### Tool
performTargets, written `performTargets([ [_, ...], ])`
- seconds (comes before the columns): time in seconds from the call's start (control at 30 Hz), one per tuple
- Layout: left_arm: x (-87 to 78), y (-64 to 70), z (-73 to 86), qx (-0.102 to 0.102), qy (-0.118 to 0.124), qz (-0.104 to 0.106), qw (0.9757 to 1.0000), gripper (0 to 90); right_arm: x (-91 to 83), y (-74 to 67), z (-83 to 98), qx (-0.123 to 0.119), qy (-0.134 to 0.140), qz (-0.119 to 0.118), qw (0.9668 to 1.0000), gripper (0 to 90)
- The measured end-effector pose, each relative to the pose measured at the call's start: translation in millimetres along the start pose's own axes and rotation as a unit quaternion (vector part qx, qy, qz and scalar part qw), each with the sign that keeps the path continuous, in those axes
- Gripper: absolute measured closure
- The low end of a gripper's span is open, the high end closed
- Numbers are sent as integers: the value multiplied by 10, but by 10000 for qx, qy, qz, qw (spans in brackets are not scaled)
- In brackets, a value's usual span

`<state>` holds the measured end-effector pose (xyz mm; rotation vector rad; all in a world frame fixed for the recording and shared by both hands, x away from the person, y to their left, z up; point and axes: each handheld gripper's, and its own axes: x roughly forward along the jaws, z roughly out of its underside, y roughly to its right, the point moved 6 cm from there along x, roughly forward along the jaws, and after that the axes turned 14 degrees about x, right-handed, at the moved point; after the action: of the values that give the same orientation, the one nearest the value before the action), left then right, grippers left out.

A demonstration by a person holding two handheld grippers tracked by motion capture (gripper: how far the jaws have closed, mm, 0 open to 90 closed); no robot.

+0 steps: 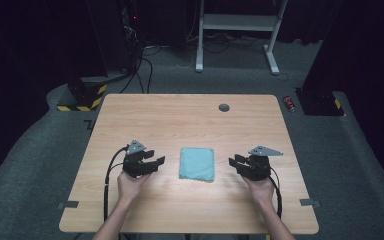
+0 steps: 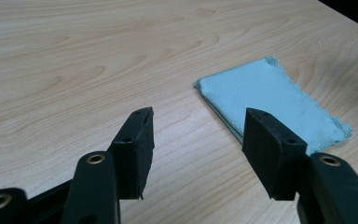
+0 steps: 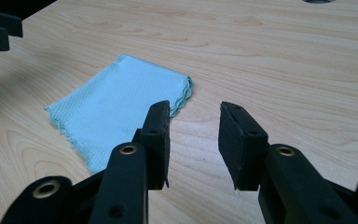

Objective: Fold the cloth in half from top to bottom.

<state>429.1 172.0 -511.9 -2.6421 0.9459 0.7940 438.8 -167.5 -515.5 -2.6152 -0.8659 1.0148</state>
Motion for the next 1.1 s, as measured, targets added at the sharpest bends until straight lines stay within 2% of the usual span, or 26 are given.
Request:
performTargets([
  [0.1,-20,8,23,31,-17,-14,10000,435,-25,5,30,34,17,-6,10000,638],
  [0.47,-125,25,75,-73,116,6,9999,431,-113,9,113,66,72,-24,9999,638],
  [0.77,-146,94,183,-21,34,-13,10000,429,-156,40,250,128,46,7,9999,637],
  [1.1,-162,112,302,-74,-32,-39,10000,425,-175,102,406,174,-53,120,9998,635],
])
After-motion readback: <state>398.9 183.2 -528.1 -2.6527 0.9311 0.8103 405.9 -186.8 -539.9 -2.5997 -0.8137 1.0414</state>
